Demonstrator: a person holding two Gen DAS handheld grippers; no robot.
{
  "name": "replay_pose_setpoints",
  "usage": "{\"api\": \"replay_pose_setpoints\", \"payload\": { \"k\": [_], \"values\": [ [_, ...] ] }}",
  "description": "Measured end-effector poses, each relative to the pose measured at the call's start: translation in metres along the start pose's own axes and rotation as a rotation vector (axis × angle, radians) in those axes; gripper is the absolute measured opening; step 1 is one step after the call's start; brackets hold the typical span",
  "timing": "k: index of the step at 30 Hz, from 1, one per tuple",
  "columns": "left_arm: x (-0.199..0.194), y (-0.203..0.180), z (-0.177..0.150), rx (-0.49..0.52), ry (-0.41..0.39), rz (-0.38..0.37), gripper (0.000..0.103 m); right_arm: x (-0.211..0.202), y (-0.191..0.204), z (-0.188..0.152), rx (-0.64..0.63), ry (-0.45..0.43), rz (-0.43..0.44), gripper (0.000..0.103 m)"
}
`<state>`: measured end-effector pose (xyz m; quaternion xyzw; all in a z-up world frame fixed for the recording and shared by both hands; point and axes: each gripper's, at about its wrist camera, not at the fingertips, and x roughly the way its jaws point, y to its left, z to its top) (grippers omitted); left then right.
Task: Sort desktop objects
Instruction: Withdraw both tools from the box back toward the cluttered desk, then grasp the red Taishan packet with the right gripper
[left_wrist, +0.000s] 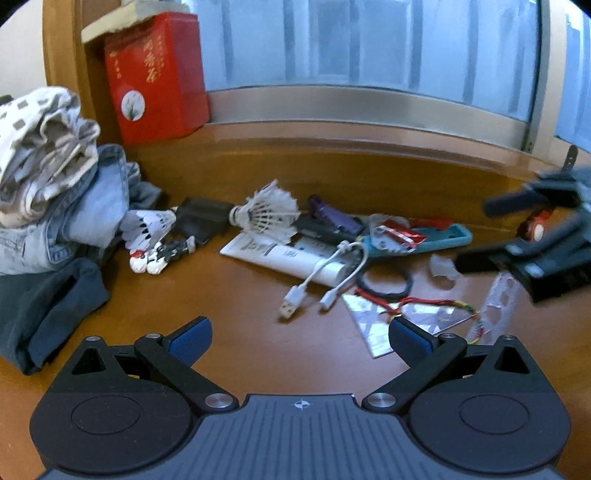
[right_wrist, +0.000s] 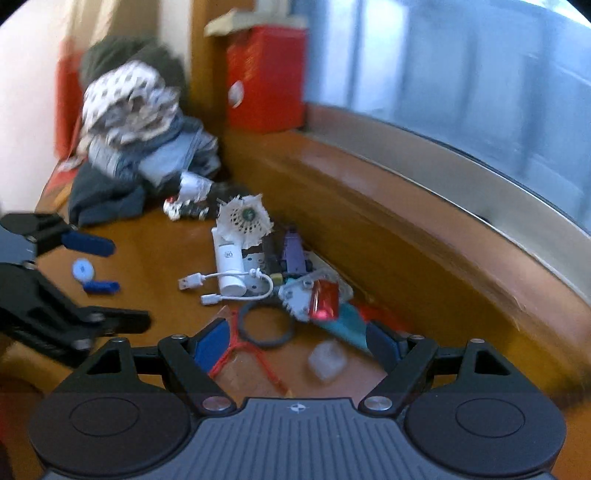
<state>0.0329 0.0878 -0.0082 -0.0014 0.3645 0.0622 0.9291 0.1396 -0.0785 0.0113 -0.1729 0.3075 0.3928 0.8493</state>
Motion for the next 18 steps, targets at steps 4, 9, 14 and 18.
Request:
{"api": "replay_pose_setpoints", "payload": {
  "k": [4, 9, 14, 18],
  "values": [
    [0.009, 0.006, -0.005, -0.03, 0.035, 0.007, 0.103, 0.043, -0.01, 0.017, -0.089, 0.049, 0.021, 0.084],
    [0.016, 0.012, -0.003, -0.056, 0.043, 0.007, 0.103, 0.067, -0.024, 0.017, -0.006, 0.075, 0.072, 0.069],
    [0.027, 0.01, 0.01, -0.051, 0.027, -0.002, 0.103, 0.077, -0.028, 0.012, 0.038, 0.082, 0.068, 0.052],
    [0.038, 0.005, 0.02, -0.036, 0.021, -0.021, 0.103, 0.073, -0.025, 0.007, 0.064, 0.06, 0.064, 0.052]
  ]
}}
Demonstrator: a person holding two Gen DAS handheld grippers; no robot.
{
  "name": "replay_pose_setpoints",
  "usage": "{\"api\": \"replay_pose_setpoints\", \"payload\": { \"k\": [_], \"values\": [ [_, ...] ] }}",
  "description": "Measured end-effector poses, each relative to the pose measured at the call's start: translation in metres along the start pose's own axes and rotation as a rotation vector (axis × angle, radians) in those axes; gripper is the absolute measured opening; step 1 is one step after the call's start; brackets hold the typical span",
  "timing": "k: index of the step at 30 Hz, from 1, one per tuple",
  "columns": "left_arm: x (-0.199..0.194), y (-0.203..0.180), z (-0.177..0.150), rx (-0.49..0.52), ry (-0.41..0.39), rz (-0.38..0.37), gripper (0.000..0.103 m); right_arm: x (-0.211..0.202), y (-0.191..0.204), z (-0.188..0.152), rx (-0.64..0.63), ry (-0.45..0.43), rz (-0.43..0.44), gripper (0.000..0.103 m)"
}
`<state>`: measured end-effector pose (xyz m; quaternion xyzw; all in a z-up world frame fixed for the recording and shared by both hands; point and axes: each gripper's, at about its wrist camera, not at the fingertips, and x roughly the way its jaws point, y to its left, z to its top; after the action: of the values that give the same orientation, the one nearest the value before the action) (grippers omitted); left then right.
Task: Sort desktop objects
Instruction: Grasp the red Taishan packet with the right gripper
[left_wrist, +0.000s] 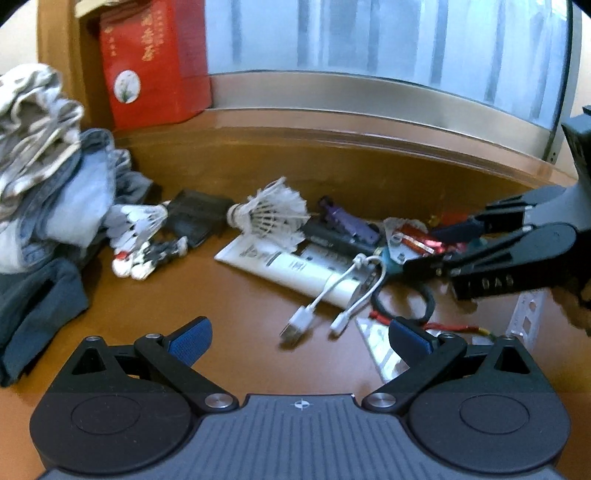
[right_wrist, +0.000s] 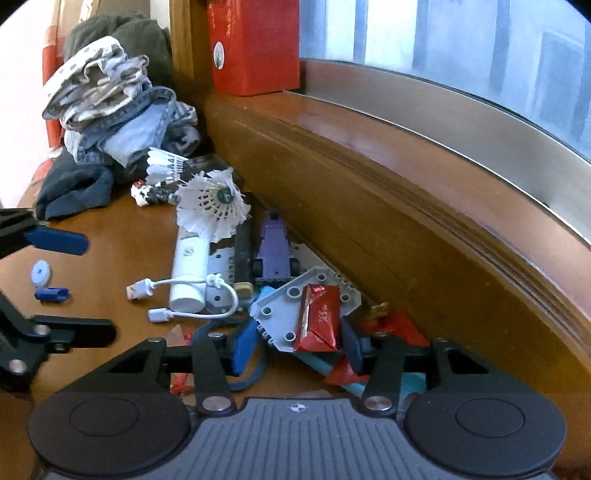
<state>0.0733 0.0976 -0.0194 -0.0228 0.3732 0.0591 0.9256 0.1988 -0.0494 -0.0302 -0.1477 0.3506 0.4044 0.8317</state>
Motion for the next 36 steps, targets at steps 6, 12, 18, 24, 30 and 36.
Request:
{"api": "replay_pose_setpoints", "payload": {
  "k": [6, 12, 18, 24, 30, 36],
  "values": [
    [0.007, -0.01, 0.005, 0.042, -0.003, -0.028, 0.103, -0.026, 0.004, -0.011, 0.08, -0.057, 0.021, 0.035],
    [0.007, -0.017, 0.003, 0.072, -0.005, -0.047, 0.103, -0.062, 0.016, -0.041, 0.114, -0.027, 0.043, 0.013],
    [0.004, -0.017, -0.001, 0.075, 0.002, -0.041, 0.103, -0.061, 0.02, -0.038, 0.146, -0.037, 0.019, 0.037],
    [-0.001, -0.003, -0.006, 0.049, 0.003, 0.005, 0.102, -0.037, 0.031, -0.031, 0.108, -0.041, -0.026, 0.061],
    [0.0, 0.011, -0.007, 0.005, 0.01, 0.031, 0.103, -0.021, 0.046, -0.035, 0.094, -0.016, -0.081, 0.069],
    [0.003, 0.015, -0.005, -0.003, 0.01, 0.037, 0.103, -0.015, 0.06, -0.04, 0.096, -0.034, -0.136, 0.067]
  ]
}}
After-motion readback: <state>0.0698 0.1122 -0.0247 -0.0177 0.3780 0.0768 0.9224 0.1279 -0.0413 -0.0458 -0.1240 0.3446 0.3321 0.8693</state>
